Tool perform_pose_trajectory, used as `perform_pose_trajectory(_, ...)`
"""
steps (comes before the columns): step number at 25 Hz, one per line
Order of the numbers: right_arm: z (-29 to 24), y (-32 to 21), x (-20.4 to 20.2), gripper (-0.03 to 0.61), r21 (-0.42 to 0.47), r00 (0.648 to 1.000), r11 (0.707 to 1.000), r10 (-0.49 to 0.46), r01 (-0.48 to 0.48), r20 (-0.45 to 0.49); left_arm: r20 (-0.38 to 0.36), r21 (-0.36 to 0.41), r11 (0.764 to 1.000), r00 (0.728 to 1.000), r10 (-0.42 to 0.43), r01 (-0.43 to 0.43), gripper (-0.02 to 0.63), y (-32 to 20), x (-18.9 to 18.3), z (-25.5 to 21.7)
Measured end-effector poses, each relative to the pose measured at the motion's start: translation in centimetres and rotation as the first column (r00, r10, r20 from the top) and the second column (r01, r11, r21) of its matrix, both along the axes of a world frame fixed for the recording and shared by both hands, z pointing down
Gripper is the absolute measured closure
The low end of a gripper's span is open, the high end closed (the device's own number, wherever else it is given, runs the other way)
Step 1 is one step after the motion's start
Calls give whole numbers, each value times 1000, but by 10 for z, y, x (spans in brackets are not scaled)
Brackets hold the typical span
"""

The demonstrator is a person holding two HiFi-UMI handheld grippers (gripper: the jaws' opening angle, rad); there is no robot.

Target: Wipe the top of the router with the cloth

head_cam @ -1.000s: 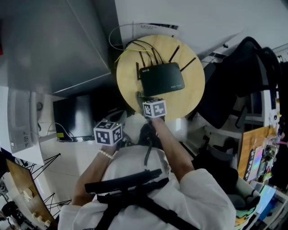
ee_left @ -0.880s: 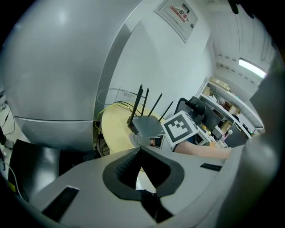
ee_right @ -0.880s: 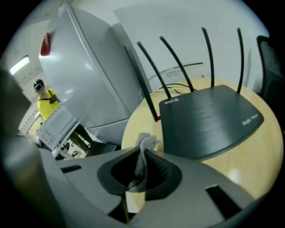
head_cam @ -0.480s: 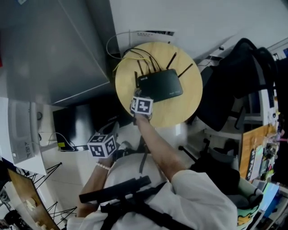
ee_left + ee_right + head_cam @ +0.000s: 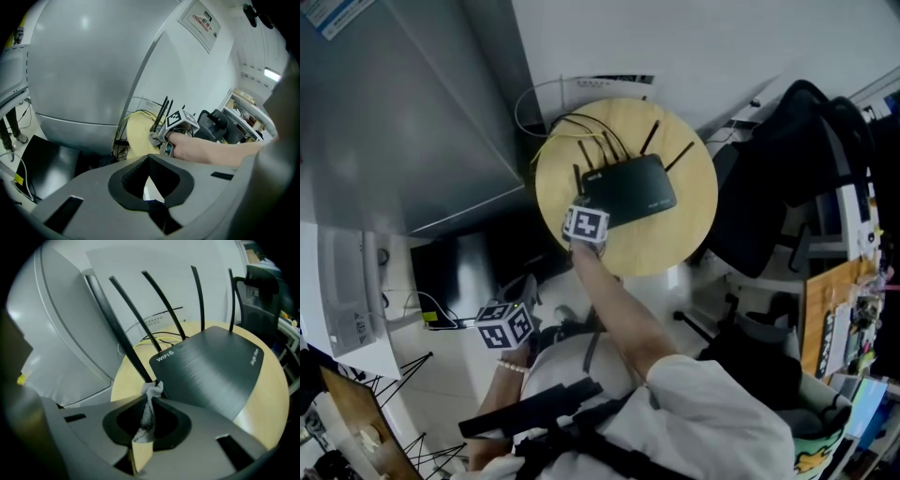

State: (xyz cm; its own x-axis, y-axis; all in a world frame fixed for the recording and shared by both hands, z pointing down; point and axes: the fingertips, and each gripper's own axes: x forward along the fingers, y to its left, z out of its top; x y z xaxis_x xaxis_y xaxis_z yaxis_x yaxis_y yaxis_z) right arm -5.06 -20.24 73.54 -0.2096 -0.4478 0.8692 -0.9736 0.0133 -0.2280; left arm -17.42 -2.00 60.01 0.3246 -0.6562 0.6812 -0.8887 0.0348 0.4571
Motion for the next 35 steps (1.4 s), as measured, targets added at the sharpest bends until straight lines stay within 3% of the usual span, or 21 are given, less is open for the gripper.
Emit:
perform_pose_trajectory(3,-2,10,4,537,-1,1000,1000,7,-7,19,-1,-2,1000,1000,3,-3,617,1,0,1)
perform_pose_trajectory(6,-2,29,-17,537,-37,986,999,-8,15,165,-6,1,1000,1000,20,-20,617,0,5,1)
perform_pose_trajectory(11,-3,46,-5,537,-2,988,1000,-25,25,152,-16,15,998,998,55,-55,617,0,18,0)
perform_pose_trajectory(27,-2,89,38,537,0,993,999,-52,52,104,-50,57,993,993,108,-105,617,10,40,-5)
perform_pose_trajectory(30,-30,88,44,537,75,992,992,-104,98,77,-55,80,992,994,99,-94,617,11,39,-10)
perform_pose_trajectory(35,-99,98,42,538,212,964,965,-193,153,184,-79,143,987,993,84,-72,617,11,32,-28)
